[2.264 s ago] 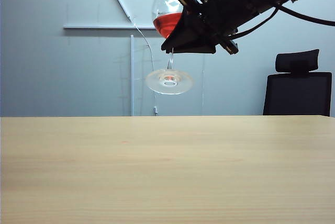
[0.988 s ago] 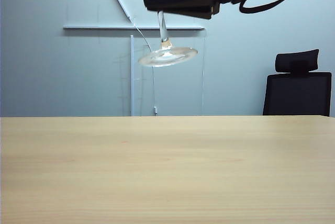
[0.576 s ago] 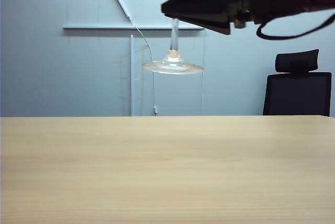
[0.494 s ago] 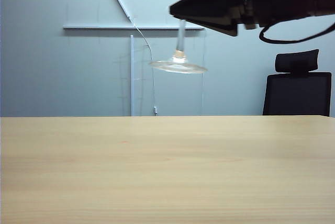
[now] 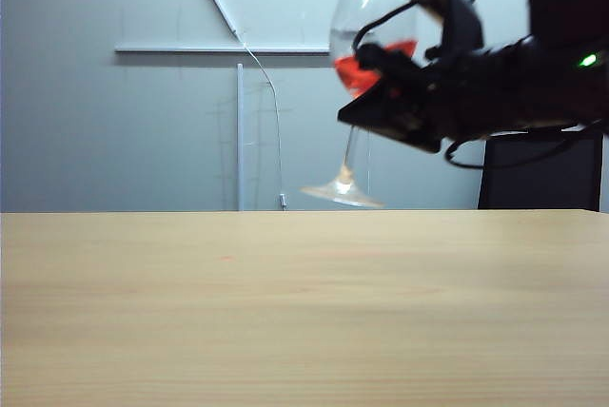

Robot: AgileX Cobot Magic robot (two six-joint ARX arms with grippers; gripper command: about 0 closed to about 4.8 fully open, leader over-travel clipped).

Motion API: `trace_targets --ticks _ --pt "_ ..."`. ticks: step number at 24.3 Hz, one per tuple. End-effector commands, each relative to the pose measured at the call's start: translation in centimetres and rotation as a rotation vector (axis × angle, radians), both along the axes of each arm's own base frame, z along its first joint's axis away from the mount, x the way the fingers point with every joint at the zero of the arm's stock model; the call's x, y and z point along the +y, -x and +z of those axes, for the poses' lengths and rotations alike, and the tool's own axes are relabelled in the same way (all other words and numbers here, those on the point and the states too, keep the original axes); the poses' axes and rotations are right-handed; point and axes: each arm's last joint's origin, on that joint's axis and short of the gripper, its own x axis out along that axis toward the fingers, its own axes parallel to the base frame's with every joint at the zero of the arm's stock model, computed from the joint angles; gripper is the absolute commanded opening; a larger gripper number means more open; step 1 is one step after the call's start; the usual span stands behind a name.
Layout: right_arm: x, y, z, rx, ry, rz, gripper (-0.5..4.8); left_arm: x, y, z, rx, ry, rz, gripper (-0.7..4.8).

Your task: Gently pick up the goblet, rotate it counterclockwise for two full turns (viewing from above), and then place it back on the table.

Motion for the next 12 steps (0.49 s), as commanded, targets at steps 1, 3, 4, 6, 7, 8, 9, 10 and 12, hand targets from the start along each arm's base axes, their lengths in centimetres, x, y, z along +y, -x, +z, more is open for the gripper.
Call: trace_targets --ticks 1,3,4,6,7,8,9,10,12 --pt "1.0 -1.3 0.5 -0.07 -0.02 0.079 -0.07 0.0 0.0 0.2 -0.011 0.005 0.0 -0.05" --pt "1.5 -1.9 0.1 -0.082 0.008 0.105 -0.07 0.0 0.0 0.2 -0.011 0.005 0.001 -0.05" --pt "1.9 -2.4 -0.2 -0.104 0.039 0.142 -0.07 0.0 0.0 0.2 -0.011 0.005 0.001 -0.05" --pt "2.3 -2.9 -0.7 -0.124 0.07 0.172 -0.07 0.0 0.0 0.2 -0.011 0.005 0.001 -0.05" --pt "2.5 -3.1 -0.9 -0.123 0.074 0.18 -0.07 0.0 0.0 0.2 -0.011 0.005 0.001 -0.05" --pt "2.6 -3.3 -1.2 -0.13 0.089 0.185 -0.07 0.0 0.0 0.2 -0.011 0.005 0.001 -0.05" --pt "2.8 -3.3 -1.3 -0.138 0.102 0.188 -0.07 0.0 0.0 0.2 -0.011 0.005 0.001 -0.05" --pt "2.9 -3.4 -1.6 -0.156 0.127 0.192 -0.07 0.0 0.0 0.2 -0.011 0.005 0.001 -0.05" --pt "3.4 -3.4 -2.1 -0.19 0.169 0.215 -0.07 0.0 0.0 0.2 -0.011 0.004 0.001 -0.05"
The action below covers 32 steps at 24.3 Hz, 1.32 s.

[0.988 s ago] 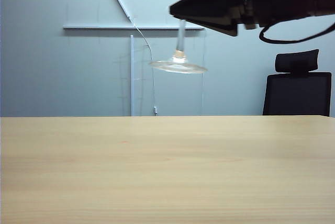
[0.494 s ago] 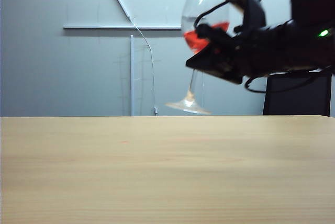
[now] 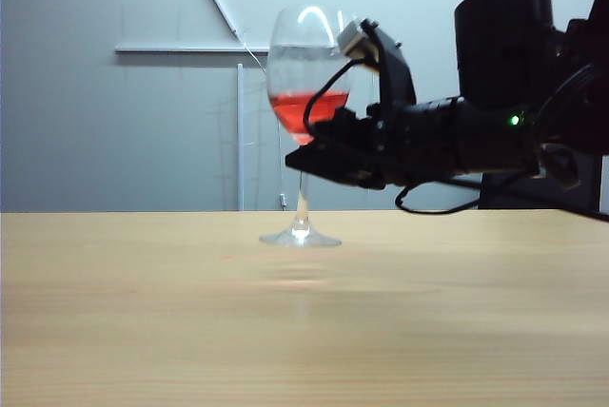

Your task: Gently pick up the goblet, rotate it counterclockwise for two full turns (viewing from above), and then place it back on the table.

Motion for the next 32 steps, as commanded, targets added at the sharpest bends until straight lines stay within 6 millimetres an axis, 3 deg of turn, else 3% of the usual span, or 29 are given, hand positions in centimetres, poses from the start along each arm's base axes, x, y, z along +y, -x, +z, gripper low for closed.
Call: trace_targets --ticks 1,10,15,21,32 --pt "0.8 -0.1 0.6 -0.128 0.018 0.045 -0.07 0.0 0.0 0.2 -0.011 0.005 0.001 -0.05" --pt "2.0 -1.3 -1.3 -0.227 0.051 0.056 -0.07 0.0 0.0 0.2 -0.011 0.005 0.001 -0.05" --pt "2.1 -1.4 -2.7 -0.192 0.07 0.06 -0.07 0.0 0.0 0.2 -0.011 0.005 0.001 -0.05" --pt "2.3 -1.2 -2.5 -0.209 0.06 0.065 -0.05 0.0 0.0 0.2 -0.011 0.005 0.001 -0.05" --pt "2.3 -1.2 -2.6 -0.199 0.067 0.044 1.18 0.0 0.0 0.2 -0.011 0.005 0.001 -0.05"
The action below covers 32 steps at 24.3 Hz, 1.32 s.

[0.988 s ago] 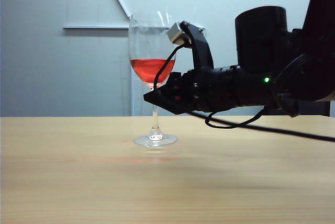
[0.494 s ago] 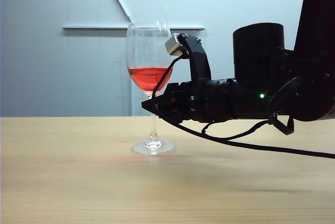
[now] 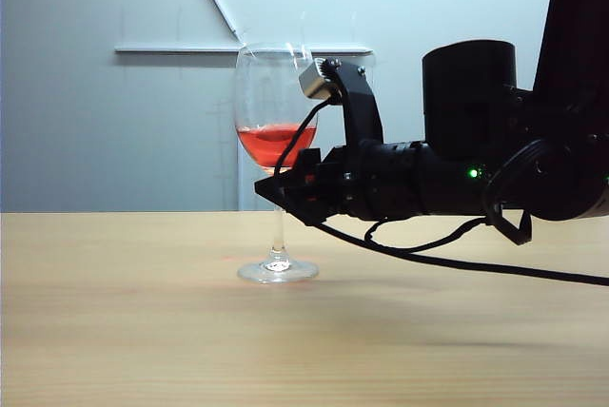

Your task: Gently pick up the goblet, rotate it counterclockwise for two full turns (viewing from above), and then place it back on the table.

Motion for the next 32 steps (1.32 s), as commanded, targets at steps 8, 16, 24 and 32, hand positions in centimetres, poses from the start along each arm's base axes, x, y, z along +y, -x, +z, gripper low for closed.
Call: trace_targets --ticks 8,16,24,32 --pt "-0.6 1.0 -0.4 0.002 0.004 -0.014 1.74 0.0 0.0 0.2 -0.011 0.005 0.001 -0.05" --pt "-3.3 4.9 0.7 0.003 0.003 -0.092 2.54 0.2 -0.1 0.2 -0.011 0.005 0.026 -0.05" --pt "-7.0 10.2 4.1 -0.035 -0.089 -0.207 2.21 2.5 -0.8 0.2 -0.011 0.003 0.269 -0.05" --pt "-9.3 13.6 6.9 -0.077 -0.215 -0.242 -0.05 4.4 -1.0 0.2 -0.012 0.002 0.474 -0.05"
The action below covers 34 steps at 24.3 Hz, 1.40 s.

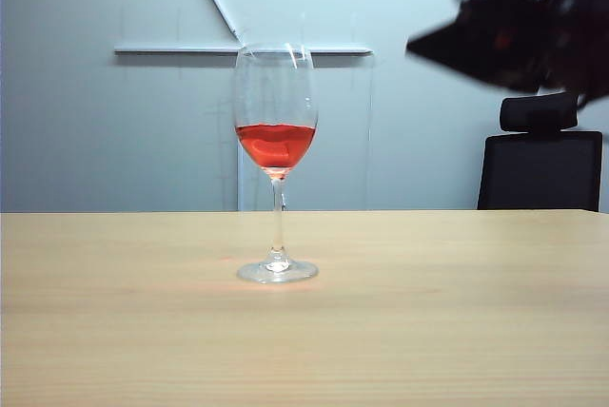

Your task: Gently pick up the goblet, rotate it counterclockwise for two full turns (viewing from above), and then place it back on the table.

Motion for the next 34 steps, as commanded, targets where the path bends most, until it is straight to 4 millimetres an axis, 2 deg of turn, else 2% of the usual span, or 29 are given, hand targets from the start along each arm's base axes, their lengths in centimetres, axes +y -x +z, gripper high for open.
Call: trace_targets --ticks 1,8,23,29,30,34 --pt "-0.3 0.3 0.5 0.031 -0.008 -0.041 -0.06 0.2 0.0 0.2 -0.011 -0.001 0.025 -0.05" --pt "-0.9 0.8 1.3 0.038 -0.026 -0.137 -0.05 0.2 0.0 0.2 -0.011 -0.001 0.017 -0.05" --pt "-0.8 0.6 -0.4 0.18 0.075 -0.143 -0.05 0.2 0.0 0.2 -0.011 -0.001 0.017 -0.05" --pt "-1.3 0.5 -0.6 0.192 0.114 -0.308 -0.05 0.2 0.0 0.2 -0.011 -0.001 0.017 -0.05" --pt "-1.6 0.6 -0.5 0.199 0.113 -0.369 -0.05 0.2 0.0 0.2 -0.011 -0.001 0.017 -0.05" --pt "-3.3 1.5 0.8 0.192 0.101 -0.434 -0.05 0.2 0.0 0.2 -0.012 -0.001 0.017 -0.05"
